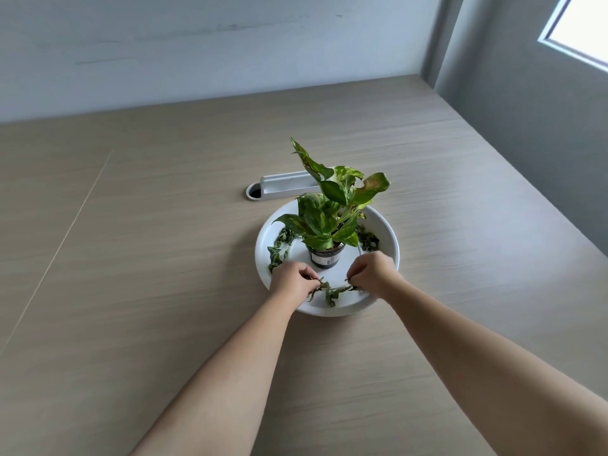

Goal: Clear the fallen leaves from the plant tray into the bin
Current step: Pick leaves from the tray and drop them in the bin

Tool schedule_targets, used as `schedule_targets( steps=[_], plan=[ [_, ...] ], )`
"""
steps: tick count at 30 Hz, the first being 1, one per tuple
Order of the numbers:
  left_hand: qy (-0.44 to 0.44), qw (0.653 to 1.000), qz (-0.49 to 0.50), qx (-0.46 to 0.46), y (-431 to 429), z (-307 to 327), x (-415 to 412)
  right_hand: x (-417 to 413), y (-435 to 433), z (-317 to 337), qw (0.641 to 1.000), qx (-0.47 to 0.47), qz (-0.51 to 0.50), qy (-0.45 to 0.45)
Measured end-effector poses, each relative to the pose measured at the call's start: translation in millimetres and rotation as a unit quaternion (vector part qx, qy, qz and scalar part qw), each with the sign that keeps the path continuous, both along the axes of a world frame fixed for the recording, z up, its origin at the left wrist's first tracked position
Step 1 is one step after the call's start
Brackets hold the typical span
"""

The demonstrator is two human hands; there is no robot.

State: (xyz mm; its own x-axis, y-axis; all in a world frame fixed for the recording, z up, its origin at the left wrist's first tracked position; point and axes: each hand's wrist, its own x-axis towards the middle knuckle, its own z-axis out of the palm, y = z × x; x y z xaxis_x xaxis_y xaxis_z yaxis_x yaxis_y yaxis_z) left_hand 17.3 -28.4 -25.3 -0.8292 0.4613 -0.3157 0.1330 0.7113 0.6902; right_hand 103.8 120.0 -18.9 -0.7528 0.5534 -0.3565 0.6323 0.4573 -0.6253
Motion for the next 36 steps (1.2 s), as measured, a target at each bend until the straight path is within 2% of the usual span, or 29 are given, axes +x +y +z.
schedule_targets(
  steps=[3,7,11,15,20,26,32,36],
  plan=[
    [-0.126,0.982,0.088,0.11,-6,4,-4,10,4,6,0.984,-0.112,-0.123,0.062],
    [-0.205,0.953,0.131,0.181,-10,9,1,22,4,17,0.94,-0.238,-0.203,0.134],
    [-0.248,0.934,0.142,0.216,1,21,19,40,13,34,0.903,-0.295,-0.24,0.2],
    [-0.273,0.926,0.121,0.23,35,38,58,85,39,48,0.881,-0.317,-0.251,0.246],
    [-0.287,0.927,0.032,0.239,124,66,159,207,104,75,0.843,-0.323,-0.301,0.309],
    [-0.328,0.905,-0.149,0.224,258,88,341,423,195,82,0.799,-0.242,-0.418,0.358],
    [-0.34,0.882,-0.301,0.128,344,66,523,625,216,58,0.752,-0.152,-0.555,0.32],
    [-0.346,0.862,-0.368,0.046,367,30,611,710,198,17,0.705,-0.144,-0.637,0.278]
  ],
)
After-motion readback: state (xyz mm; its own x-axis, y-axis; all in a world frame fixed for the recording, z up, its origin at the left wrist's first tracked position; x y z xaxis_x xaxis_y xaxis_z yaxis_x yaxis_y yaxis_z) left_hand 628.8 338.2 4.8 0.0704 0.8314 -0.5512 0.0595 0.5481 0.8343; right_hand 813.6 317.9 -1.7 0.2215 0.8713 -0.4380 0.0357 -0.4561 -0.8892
